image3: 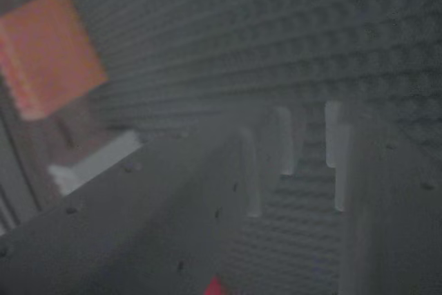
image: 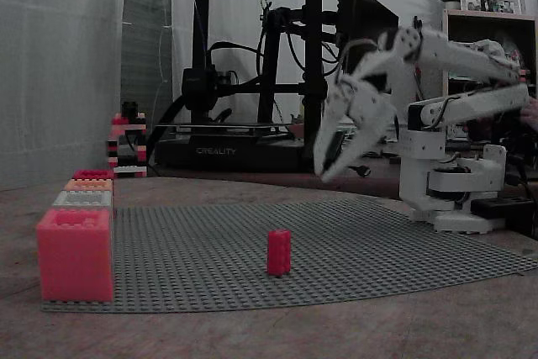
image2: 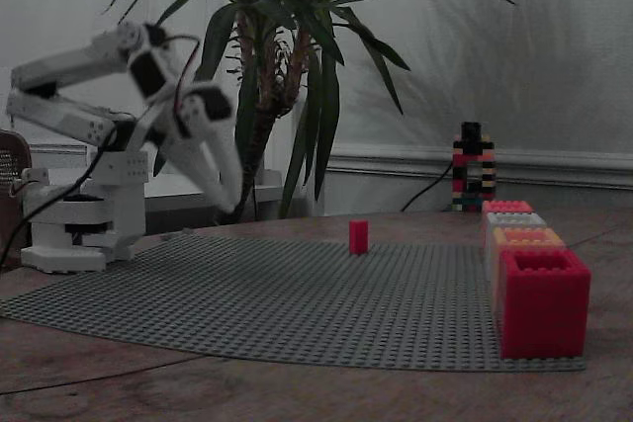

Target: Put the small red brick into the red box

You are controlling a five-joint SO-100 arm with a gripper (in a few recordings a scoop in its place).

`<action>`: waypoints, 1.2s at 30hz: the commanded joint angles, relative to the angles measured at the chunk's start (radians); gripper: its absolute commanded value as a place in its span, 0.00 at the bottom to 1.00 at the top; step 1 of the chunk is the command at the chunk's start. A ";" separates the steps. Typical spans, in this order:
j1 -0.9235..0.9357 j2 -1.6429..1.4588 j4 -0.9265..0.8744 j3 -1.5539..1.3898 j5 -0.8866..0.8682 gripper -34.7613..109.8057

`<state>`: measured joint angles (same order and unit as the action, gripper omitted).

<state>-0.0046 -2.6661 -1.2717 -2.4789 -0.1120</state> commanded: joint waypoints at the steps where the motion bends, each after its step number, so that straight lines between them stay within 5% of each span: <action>1: -0.067 0.193 -0.006 0.241 -0.038 0.24; 17: -0.402 0.953 -0.238 0.831 -0.431 0.31; 36: -0.488 0.959 -0.334 0.956 -0.683 0.37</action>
<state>-0.4725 -1.6506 -1.5984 -1.5831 -0.7731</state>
